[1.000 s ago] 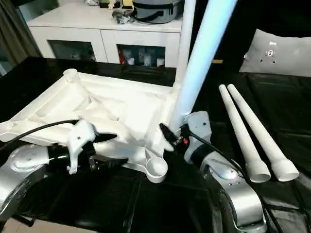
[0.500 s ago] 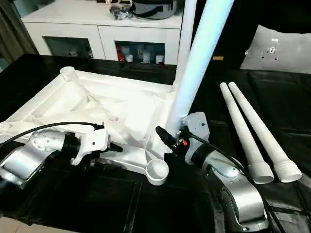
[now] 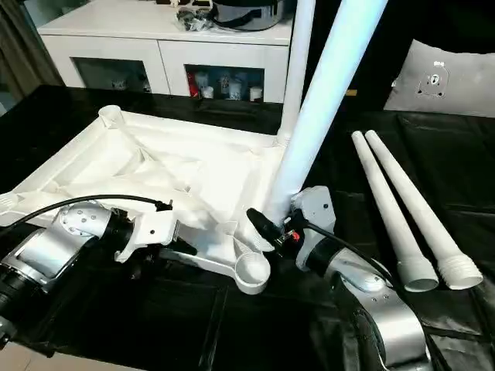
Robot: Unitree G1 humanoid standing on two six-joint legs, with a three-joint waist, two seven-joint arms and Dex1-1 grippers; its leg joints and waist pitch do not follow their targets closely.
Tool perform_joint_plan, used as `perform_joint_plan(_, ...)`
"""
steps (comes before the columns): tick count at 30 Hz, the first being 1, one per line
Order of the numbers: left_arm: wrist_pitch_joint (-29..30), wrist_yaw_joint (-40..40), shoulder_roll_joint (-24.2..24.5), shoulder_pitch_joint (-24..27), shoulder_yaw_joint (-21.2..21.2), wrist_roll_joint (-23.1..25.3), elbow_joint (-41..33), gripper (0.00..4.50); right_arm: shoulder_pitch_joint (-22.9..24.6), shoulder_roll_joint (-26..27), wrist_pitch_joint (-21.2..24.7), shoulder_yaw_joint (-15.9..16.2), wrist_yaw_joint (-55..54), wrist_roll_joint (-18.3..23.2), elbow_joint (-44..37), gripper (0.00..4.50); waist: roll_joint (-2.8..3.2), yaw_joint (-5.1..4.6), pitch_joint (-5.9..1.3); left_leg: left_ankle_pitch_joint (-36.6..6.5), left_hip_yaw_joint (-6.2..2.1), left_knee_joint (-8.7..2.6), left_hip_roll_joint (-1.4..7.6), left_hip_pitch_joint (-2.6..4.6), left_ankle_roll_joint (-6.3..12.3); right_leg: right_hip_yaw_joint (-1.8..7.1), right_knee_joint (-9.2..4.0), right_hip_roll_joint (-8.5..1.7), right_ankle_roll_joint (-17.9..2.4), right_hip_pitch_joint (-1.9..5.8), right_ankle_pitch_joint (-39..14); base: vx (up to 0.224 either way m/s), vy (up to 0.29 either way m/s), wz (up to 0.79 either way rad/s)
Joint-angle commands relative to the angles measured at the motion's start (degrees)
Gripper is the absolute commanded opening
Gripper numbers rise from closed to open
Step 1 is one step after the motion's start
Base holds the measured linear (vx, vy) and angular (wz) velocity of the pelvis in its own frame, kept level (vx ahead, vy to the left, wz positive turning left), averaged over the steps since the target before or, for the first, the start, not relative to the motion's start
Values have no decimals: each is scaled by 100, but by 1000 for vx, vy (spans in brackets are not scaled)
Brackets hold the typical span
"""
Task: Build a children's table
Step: Pick table leg
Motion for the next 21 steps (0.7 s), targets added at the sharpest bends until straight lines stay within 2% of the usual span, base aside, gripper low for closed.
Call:
perform_joint_plan(1,-74,-171,-65,-105,-51,80,110,125,7,2,0,33,0,43,-180,190,10,15,-307,-927,-162,-411,453,160,148,212,-405,-549,-1325,115,743,0,0,0)
perform_joint_plan(4,-105,-199,-92,-139,-102,149,151,112,80,-2,12,51,-8,40,-259,190,27,16,-289,-1087,-169,-426,463,167,104,212,-418,-553,-1351,114,617,0,0,0)
perform_joint_plan(5,-163,-176,-120,-176,-128,205,225,89,92,-10,15,62,-9,31,-270,190,38,16,-288,-1127,-174,-432,467,173,90,214,-418,-553,-1350,112,586,0,0,0)
perform_joint_plan(6,-175,-169,-127,-186,-135,219,243,89,94,-13,16,64,-9,29,-273,190,25,13,-286,-1174,-174,-436,466,175,75,218,-428,-555,-1347,117,531,0,0,0)
perform_joint_plan(8,-325,-95,-173,-273,-228,403,433,69,101,-41,9,82,-3,-2,-284,190,53,6,-277,-1278,-175,-445,462,178,27,221,-442,-551,-1343,111,413,0,0,0)
perform_joint_plan(10,-426,49,-229,-335,-232,534,604,61,69,-46,15,64,-1,0,-275,190,20,0,-270,-1325,-174,-450,468,173,-4,233,-453,-568,-1341,122,302,0,0,0)
perform_joint_plan(11,-435,81,-243,-346,-223,548,632,51,62,-48,18,58,1,4,-275,190,26,6,-276,-1305,-174,-447,469,173,-7,230,-449,-575,-1338,127,302,0,0,0)
perform_joint_plan(13,-332,151,-306,-356,-114,500,674,33,1,-38,30,33,-3,25,-249,190,22,9,-280,-1250,-173,-446,472,173,11,230,-446,-572,-1343,121,328,0,0,0)
perform_joint_plan(15,13,184,-378,-277,87,272,521,24,-95,-8,54,30,3,57,-198,190,24,12,-286,-1270,-167,-447,478,182,20,226,-441,-577,-1381,108,262,0,0,0)
perform_joint_plan(16,414,419,-446,-184,263,154,329,24,-188,45,99,27,1,116,-158,190,25,10,-282,-1269,-173,-452,480,177,17,220,-437,-578,-1400,108,231,0,0,0)
perform_joint_plan(18,558,537,-469,-163,315,145,282,10,-229,66,119,23,-3,140,-139,190,25,-8,-285,-1206,-172,-447,472,162,34,217,-426,-573,-1430,117,319,0,0,0)
perform_joint_plan(21,849,1087,-596,-68,519,230,258,4,-459,153,224,10,-86,162,14,190,-17,-57,-294,-995,-166,-422,448,125,145,212,-426,-576,-1450,155,561,0,0,0)
